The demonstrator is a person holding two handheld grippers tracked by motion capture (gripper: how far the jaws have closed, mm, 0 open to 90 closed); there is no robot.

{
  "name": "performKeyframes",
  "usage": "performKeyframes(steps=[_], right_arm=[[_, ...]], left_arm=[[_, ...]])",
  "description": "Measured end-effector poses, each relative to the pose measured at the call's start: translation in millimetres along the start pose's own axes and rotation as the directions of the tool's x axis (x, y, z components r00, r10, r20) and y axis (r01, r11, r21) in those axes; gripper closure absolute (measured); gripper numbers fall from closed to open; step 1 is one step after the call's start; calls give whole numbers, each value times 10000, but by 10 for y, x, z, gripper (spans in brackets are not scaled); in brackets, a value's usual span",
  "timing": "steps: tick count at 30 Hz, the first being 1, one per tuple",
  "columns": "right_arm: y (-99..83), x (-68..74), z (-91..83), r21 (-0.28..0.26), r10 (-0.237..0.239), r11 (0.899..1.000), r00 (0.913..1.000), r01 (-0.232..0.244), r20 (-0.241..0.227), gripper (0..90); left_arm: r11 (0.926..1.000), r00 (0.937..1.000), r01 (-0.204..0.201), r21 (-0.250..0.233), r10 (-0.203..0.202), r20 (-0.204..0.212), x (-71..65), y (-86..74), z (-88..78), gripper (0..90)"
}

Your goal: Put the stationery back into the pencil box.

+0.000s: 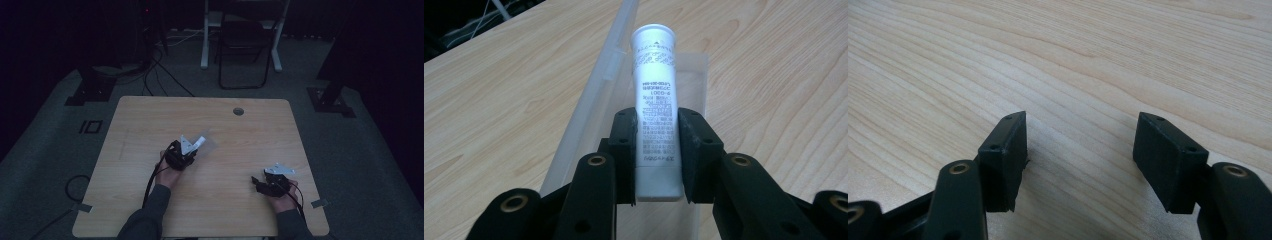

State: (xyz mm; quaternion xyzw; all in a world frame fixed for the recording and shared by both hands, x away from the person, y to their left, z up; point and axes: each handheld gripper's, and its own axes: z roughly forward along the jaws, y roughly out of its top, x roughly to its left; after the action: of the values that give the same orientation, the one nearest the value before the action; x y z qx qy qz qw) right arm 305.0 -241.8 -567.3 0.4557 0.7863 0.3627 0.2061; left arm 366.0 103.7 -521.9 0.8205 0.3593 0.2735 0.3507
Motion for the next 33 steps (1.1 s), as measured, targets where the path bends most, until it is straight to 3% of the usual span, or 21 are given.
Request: performKeyframes(steps=[8,19,33], right_arm=[[0,1,0,-3,7,10000,10000,-7,-2,385],[-1,0,-2,2,-13,10000,10000,13,-7,385],[-3,2,-4,9,-18,10000,10000,18,-18,385]], left_arm=[[10000,9999,13,1,-13,-113,6,-2,32,711],[9994,9993,-347,-8,347,-138,-75,-3,30,711],[9986,9986,-461,273,467,-238,-88,-67,96,710]])
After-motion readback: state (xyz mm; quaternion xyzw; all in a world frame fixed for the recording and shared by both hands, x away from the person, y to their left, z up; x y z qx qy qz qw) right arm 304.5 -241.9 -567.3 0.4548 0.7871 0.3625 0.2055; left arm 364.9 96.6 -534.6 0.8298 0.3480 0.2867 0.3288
